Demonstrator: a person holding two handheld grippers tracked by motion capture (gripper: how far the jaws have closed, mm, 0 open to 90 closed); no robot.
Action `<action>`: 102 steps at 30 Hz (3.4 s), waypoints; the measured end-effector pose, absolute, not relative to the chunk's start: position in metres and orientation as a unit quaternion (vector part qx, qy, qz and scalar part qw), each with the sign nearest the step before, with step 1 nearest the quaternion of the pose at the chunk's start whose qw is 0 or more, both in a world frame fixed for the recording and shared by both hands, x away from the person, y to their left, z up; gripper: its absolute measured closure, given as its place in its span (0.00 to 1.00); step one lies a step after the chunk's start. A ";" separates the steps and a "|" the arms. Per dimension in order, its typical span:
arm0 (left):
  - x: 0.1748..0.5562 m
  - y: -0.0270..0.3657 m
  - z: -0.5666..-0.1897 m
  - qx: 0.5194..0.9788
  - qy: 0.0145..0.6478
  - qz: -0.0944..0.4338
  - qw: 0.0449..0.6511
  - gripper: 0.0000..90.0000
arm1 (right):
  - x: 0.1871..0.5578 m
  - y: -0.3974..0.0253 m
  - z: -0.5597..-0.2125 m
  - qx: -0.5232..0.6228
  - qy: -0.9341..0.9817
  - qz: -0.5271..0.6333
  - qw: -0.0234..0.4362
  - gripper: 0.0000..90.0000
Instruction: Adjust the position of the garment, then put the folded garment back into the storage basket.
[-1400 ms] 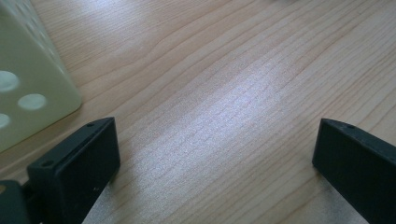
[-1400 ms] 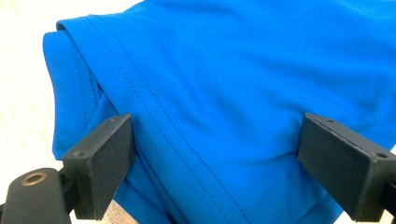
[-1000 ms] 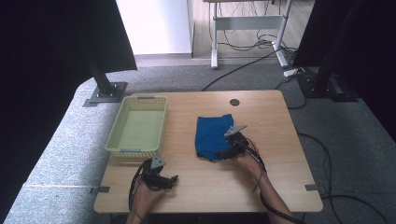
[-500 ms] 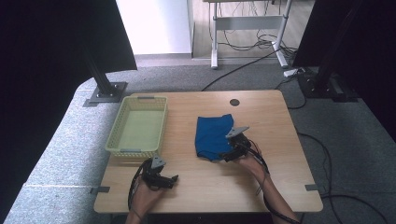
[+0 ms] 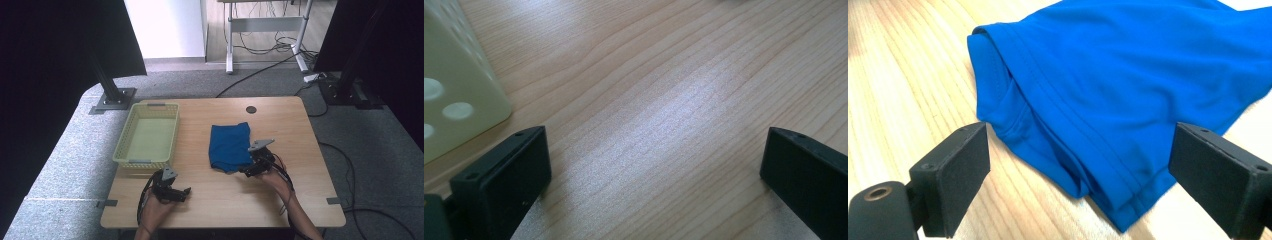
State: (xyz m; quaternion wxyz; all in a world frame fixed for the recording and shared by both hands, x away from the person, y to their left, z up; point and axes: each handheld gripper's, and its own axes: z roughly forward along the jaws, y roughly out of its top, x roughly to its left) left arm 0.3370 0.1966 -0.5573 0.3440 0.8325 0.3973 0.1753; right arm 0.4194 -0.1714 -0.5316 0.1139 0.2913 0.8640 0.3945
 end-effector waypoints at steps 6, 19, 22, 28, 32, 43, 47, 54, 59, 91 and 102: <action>0.337 0.197 -0.557 0.833 0.397 0.175 0.344 0.00 | 0.412 -0.179 -0.528 0.293 0.860 0.401 0.119 0.11; 0.337 0.197 -0.557 0.832 0.398 0.176 0.344 0.00 | 0.397 -0.199 -0.526 0.303 0.852 0.408 0.124 0.10; 0.337 0.197 -0.557 0.832 0.398 0.176 0.344 0.00 | 0.393 -0.204 -0.526 0.306 0.850 0.409 0.127 0.10; 0.337 0.197 -0.557 0.832 0.398 0.176 0.344 0.00 | 0.385 -0.216 -0.527 0.315 0.844 0.413 0.132 0.11; 0.337 0.197 -0.557 0.832 0.398 0.176 0.344 0.00 | 0.379 -0.224 -0.527 0.321 0.840 0.415 0.137 0.11; 0.337 0.197 -0.557 0.832 0.398 0.176 0.344 0.00 | 0.363 -0.245 -0.533 0.339 0.832 0.413 0.150 0.11; 0.337 0.197 -0.557 0.832 0.398 0.176 0.344 0.00 | 0.357 -0.253 -0.538 0.346 0.831 0.407 0.154 0.11; 0.337 0.197 -0.557 0.832 0.398 0.176 0.344 0.00 | 0.347 -0.268 -0.549 0.364 0.828 0.397 0.157 0.10; 0.337 0.197 -0.557 0.832 0.398 0.176 0.345 0.00 | 0.342 -0.276 -0.557 0.375 0.828 0.387 0.155 0.10; 0.337 0.196 -0.557 0.830 0.403 0.178 0.343 0.00 | 0.332 -0.278 -0.562 0.386 0.831 0.365 0.165 0.08; 0.337 0.195 -0.556 0.827 0.406 0.182 0.343 0.02 | 0.331 -0.278 -0.563 0.386 0.831 0.365 0.165 0.09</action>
